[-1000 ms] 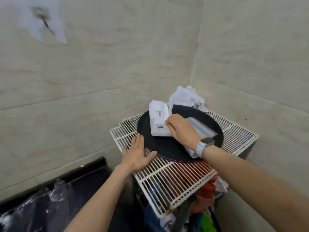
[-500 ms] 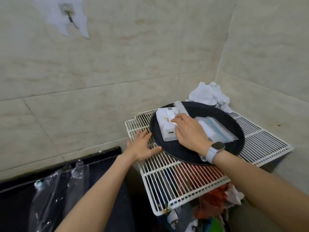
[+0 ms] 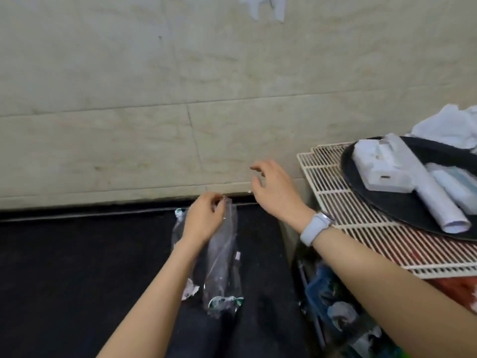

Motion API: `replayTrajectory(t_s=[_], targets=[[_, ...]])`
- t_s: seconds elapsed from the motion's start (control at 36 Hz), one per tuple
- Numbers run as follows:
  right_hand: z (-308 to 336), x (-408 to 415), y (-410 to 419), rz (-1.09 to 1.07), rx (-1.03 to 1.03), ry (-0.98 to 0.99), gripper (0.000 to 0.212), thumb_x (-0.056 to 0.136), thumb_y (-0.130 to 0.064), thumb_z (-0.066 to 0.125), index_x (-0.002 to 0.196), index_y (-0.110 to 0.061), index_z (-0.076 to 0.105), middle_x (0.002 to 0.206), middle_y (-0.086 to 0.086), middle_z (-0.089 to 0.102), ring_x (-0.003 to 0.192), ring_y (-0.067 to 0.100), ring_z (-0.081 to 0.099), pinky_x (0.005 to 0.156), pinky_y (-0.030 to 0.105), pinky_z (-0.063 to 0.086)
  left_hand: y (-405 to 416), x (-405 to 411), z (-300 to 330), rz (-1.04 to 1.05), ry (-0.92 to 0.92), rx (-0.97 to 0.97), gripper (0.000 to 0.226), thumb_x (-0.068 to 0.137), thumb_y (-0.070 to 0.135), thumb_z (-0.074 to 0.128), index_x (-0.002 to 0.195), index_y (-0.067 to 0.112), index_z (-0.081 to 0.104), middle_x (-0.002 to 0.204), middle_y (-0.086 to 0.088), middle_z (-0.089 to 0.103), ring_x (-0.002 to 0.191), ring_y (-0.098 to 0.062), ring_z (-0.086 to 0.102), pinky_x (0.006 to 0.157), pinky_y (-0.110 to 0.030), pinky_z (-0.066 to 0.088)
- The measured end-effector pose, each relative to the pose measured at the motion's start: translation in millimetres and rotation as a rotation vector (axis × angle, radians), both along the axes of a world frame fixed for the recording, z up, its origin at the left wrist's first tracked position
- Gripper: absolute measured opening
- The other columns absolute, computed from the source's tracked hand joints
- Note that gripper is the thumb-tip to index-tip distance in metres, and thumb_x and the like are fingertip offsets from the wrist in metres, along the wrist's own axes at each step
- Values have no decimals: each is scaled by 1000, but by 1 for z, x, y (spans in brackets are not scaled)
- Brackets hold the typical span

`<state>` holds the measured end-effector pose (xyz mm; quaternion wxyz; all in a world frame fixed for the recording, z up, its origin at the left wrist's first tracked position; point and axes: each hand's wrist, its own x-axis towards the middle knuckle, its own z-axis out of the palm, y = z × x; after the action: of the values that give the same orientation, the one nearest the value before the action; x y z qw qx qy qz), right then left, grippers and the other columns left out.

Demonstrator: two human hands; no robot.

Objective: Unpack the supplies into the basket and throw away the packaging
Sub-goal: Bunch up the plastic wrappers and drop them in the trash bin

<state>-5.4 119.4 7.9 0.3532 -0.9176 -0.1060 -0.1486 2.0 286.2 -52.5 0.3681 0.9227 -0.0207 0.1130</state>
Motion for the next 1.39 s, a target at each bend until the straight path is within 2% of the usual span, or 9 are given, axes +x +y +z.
replayTrajectory(t_s=[0.22, 0.42, 0.53, 0.67, 0.81, 1.03, 1.14, 1.22, 1.39], targets=[[-130, -3, 87, -50, -78, 492, 52, 91, -29, 49, 138, -14, 33, 138, 17, 38, 125, 37, 40, 104, 45, 38, 129, -27, -102, 121, 318, 11, 43, 88, 26, 56, 126, 7, 52, 124, -18, 57, 118, -30, 51, 94, -34, 40], [-221, 16, 119, 137, -564, 649, 97, 74, -58, 62, 142, -44, -7, 157, 4, -18, 143, 39, -8, 110, 57, 28, 162, 10, -170, -127, 526, 147, 87, 79, 59, 57, 147, 33, 8, 158, -5, 3, 143, -32, 9, 113, -50, 22], [-251, 25, 118, 163, -612, 768, 104, 72, -50, 68, 143, -41, -7, 157, 5, -15, 143, 38, -10, 109, 55, 30, 147, 40, -190, -276, 635, 281, 104, 69, 70, 59, 141, 47, -12, 156, 5, -20, 144, -31, -10, 110, -59, 19], [-263, 20, 115, 124, -636, 737, 89, 79, -35, 67, 146, -29, 9, 149, 10, 20, 135, 40, 18, 106, 49, 35, 142, 45, -207, -263, 553, 417, 86, 88, 20, 54, 145, 38, -8, 155, -5, 17, 134, -37, 23, 104, -48, 33], [-260, 12, 113, 65, -534, 711, 76, 88, -23, 58, 147, -13, 11, 136, 17, 39, 126, 35, 34, 102, 42, 36, 152, 33, -204, -262, 394, 202, 80, 84, -9, 36, 146, 38, 15, 115, -9, 52, 102, -30, 50, 83, -45, 47], [-247, -11, 106, -44, -427, 383, 18, 88, -14, 48, 80, -4, 59, 92, 15, 58, 94, 31, 50, 80, 39, 41, 164, 10, -182, -184, 319, 25, 42, 90, 30, 41, 131, 39, 43, 87, 9, 32, 98, -18, 43, 88, -31, 41], [-230, -21, 102, -71, -291, 315, 19, 81, -20, 56, 70, -5, 55, 101, 8, 51, 102, 26, 45, 84, 36, 43, 160, -9, -164, -65, 222, -31, 33, 76, 61, 52, 69, 29, 55, 84, 9, 33, 92, -15, 35, 84, -26, 37], [-217, -31, 102, -92, -11, 383, 14, 82, -13, 59, 83, 0, 56, 110, 8, 57, 104, 21, 52, 84, 20, 36, 152, -24, -151, 12, 113, -44, 43, 78, 37, 67, 53, 30, 33, 83, 4, 34, 87, -14, 33, 77, -17, 28], [-204, -55, 97, -263, 223, 342, 24, 85, -6, 50, 76, -16, 31, 56, -1, 42, 52, 22, 43, 54, 36, 30, 136, -47, -132, -11, 68, -152, 35, 75, -11, 51, 65, 21, 42, 117, 3, 44, 87, 15, 45, 70, 1, 31]])
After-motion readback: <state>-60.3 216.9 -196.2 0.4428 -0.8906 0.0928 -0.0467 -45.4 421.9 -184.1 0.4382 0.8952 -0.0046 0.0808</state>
